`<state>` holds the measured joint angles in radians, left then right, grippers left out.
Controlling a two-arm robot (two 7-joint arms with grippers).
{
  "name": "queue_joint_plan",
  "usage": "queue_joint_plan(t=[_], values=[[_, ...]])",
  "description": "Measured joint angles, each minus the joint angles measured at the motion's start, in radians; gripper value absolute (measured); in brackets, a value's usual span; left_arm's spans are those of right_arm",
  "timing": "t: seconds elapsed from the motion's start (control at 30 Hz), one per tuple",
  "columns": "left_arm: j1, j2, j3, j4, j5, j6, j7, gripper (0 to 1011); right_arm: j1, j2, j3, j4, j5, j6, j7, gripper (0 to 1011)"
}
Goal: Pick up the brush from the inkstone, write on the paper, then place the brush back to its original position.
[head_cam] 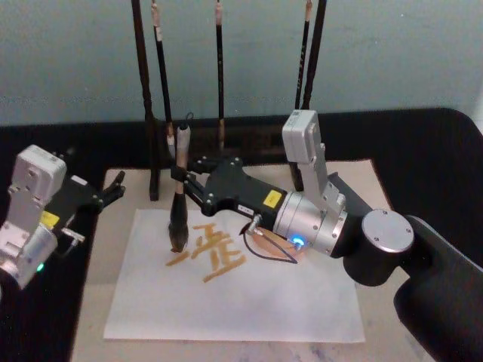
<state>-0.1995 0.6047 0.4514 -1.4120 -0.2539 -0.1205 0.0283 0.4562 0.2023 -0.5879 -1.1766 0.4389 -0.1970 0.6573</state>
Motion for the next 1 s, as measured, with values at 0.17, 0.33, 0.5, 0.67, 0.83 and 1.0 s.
queue_joint_plan(t=[0.17, 0.33, 0.5, 0.67, 0.83, 1.0], values=[[0.000, 0.000, 0.000, 0.000, 0.000, 0.000, 0.000, 1010, -0.008, 0.008, -0.003, -0.016, 0.000, 0.008, 0.006, 172], [0.000, 0.000, 0.000, 0.000, 0.000, 0.000, 0.000, 1010, -0.018, 0.019, -0.005, -0.039, 0.001, 0.016, 0.011, 172], [0.000, 0.000, 0.000, 0.000, 0.000, 0.000, 0.000, 1010, -0.030, 0.035, -0.009, -0.075, 0.003, 0.028, 0.014, 172], [0.000, 0.000, 0.000, 0.000, 0.000, 0.000, 0.000, 1010, -0.044, 0.059, -0.016, -0.117, 0.004, 0.046, 0.017, 172], [0.000, 0.000, 0.000, 0.000, 0.000, 0.000, 0.000, 1010, -0.053, 0.077, -0.023, -0.144, 0.007, 0.061, 0.021, 172], [0.000, 0.000, 0.000, 0.000, 0.000, 0.000, 0.000, 1010, -0.063, 0.095, -0.027, -0.170, 0.014, 0.072, 0.023, 172]])
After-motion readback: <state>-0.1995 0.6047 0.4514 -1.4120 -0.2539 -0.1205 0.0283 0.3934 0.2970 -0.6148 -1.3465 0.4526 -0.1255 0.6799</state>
